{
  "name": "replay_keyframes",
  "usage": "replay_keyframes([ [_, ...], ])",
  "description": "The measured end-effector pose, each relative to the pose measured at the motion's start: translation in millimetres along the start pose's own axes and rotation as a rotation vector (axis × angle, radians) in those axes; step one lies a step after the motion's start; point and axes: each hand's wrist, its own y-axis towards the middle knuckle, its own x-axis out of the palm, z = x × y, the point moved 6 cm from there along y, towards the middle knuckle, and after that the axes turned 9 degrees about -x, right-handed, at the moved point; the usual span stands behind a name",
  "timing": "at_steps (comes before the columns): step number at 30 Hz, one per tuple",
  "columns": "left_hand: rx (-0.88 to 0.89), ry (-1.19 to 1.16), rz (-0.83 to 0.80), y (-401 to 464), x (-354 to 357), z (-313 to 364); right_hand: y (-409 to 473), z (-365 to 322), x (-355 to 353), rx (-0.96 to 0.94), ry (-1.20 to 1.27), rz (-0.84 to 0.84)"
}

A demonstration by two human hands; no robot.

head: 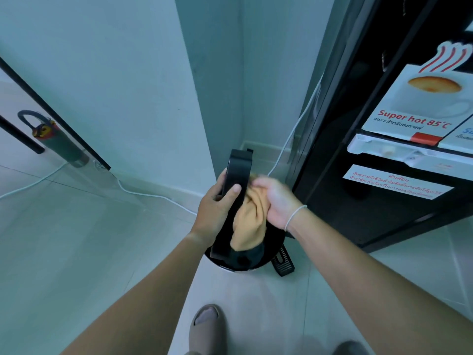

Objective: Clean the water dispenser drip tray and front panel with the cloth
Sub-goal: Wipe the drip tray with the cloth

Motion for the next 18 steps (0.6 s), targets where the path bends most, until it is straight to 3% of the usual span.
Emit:
replay_keyframes([
  [7,-0.003,-0.009,-0.025,-2.9,-2.5,1.0,0.8,-20.7,14.7,-0.038,-0.017,-0.099],
  [15,-0.071,-0.204,0.000,1.3,-6.8,9.8,-16.1,8.3,14.3,-0.121,-0.412,-0.131],
  [18,-0.096,-0.280,0.045,7.7,-11.9,18.0,-23.0,37.4,9.4,-0.049,-0.651,-0.181],
])
